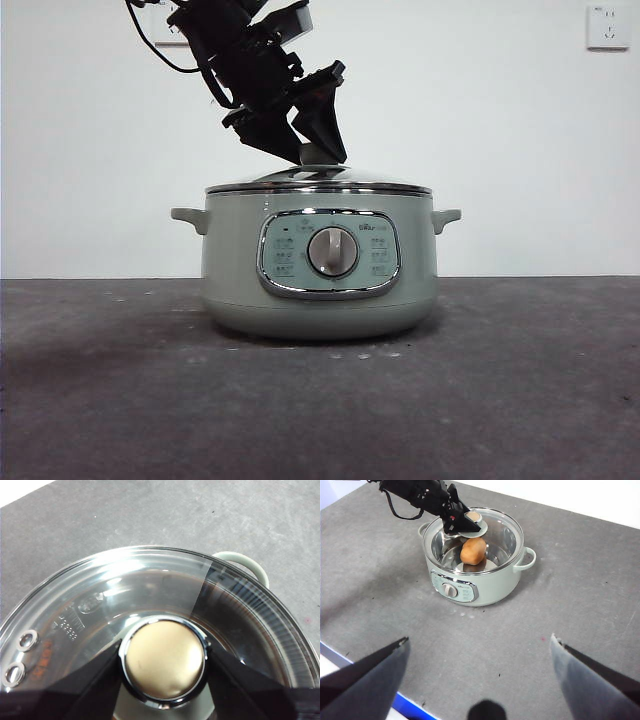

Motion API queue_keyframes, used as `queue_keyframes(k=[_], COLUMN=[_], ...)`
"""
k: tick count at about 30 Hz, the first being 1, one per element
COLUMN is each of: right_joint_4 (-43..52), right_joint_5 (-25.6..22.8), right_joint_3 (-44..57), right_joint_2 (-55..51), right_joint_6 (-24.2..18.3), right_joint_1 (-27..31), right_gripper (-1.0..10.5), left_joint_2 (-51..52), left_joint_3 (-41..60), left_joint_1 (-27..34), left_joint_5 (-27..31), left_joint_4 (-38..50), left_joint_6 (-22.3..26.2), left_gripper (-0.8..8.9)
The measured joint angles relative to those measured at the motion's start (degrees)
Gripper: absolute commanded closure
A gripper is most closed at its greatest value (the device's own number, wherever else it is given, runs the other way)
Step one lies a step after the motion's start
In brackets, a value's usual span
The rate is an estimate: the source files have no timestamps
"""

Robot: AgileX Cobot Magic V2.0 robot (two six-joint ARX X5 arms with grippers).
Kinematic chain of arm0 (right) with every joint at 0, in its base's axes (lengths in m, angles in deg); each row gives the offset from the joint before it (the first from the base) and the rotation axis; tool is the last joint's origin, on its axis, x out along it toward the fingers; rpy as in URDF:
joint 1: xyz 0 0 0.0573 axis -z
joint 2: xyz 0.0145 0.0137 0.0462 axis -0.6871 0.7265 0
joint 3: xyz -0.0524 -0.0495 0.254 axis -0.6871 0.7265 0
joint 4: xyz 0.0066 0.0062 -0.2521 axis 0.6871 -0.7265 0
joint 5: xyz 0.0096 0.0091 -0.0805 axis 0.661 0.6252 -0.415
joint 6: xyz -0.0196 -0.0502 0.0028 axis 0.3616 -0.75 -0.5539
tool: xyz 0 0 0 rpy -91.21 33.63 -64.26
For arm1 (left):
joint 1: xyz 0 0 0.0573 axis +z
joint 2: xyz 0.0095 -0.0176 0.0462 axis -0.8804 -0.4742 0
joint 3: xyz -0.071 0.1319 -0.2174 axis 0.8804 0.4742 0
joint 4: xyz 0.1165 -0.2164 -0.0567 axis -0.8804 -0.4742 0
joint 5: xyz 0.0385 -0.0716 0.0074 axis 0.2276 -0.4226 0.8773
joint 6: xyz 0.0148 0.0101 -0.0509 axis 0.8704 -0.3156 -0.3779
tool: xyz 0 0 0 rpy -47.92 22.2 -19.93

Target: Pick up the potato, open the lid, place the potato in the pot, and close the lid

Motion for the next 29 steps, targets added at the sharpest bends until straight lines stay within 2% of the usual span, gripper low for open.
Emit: queue_keyframes(k=[2,6,8,20,25,29], right_joint_4=[0.0,0.0,0.0,0.0,0.0,0.0], right_joint_5=[0.0,0.0,0.0,0.0,-0.2,-1.4], right_joint_3=[0.0,0.0,0.0,0.0,0.0,0.0], right_joint_2=[0.0,0.0,0.0,0.0,0.0,0.0], right_joint_6=[0.0,0.0,0.0,0.0,0.0,0.0], right_joint_1=[0.0,0.0,0.0,0.0,0.0,0.0], right_gripper=[4.7,4.7,4.7,4.7,4.7,4.7], left_joint_2=[0.0,0.0,0.0,0.1,0.1,0.1], left_joint_3=[0.0,0.0,0.0,-2.9,-9.1,-15.9], left_joint_1=[0.0,0.0,0.0,0.1,0.2,0.3], left_joint_5=[0.0,0.0,0.0,-0.1,-0.1,-0.1], left_joint_4=[0.0,0.0,0.0,-3.8,-10.4,-20.0], left_joint_6=[0.0,0.0,0.0,0.0,0.0,0.0], left_gripper=[7.89,5.17,4.40,4.33,4.33,4.33])
